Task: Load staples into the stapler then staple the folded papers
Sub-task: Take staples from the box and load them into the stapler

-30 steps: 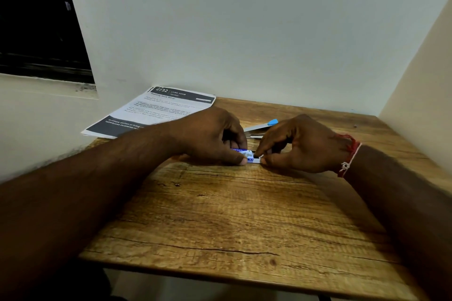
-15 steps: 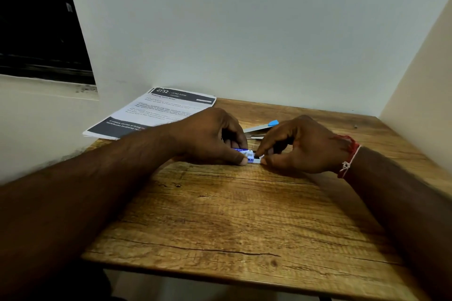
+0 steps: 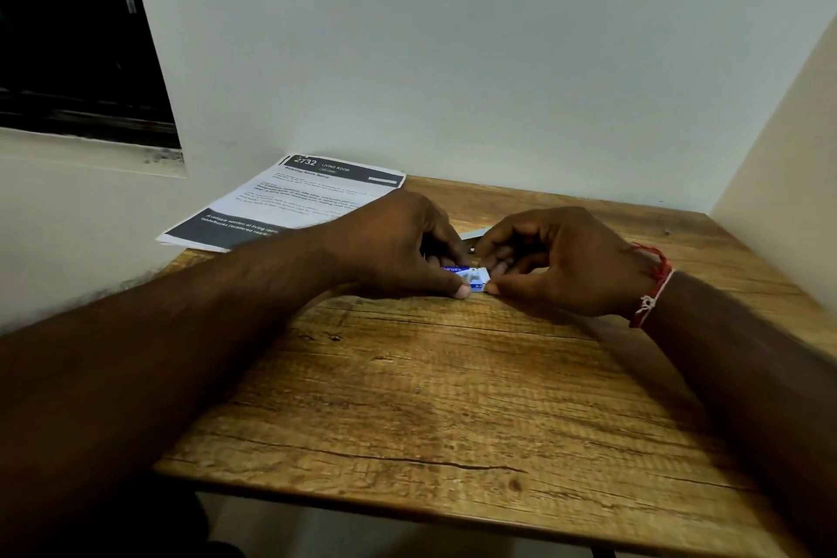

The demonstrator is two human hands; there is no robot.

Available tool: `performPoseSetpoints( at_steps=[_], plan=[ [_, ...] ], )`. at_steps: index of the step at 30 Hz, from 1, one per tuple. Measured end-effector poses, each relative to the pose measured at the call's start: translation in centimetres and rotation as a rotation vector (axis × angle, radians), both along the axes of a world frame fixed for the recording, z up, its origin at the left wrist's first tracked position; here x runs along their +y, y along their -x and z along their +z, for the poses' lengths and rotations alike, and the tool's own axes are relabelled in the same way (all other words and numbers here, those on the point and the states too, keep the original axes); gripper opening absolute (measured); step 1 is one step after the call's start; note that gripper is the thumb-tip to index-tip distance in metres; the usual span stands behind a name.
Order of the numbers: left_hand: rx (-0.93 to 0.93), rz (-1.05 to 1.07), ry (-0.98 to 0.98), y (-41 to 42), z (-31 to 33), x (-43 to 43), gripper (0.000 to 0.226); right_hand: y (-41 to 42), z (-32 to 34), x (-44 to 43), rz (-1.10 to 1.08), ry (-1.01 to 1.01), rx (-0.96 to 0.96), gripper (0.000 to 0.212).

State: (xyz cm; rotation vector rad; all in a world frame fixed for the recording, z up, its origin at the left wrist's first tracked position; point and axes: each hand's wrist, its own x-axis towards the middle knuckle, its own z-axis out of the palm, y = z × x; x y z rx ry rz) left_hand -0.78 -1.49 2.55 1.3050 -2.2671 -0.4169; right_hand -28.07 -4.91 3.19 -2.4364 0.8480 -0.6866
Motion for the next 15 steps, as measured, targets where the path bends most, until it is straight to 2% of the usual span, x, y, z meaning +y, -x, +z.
performPoseSetpoints(
  at_steps=[5,11,15],
  plan=[
    [-0.001,-0.001,0.001,0.02,0.03,-0.06,0.033,-0.04,0.14,0.12,-0.024,-0.059,-0.009,0.049],
    [0.026,0.002,-0.033,0.06,0.03,-0.06,0.031,-0.26,0.40,0.26,-0.086,0.089,0.133,0.016],
    [0.061,0.018,-0.045,0.15,0.05,0.08,0.031,-0.30,0.62,0.29,-0.078,0.090,0.155,0.015]
  ],
)
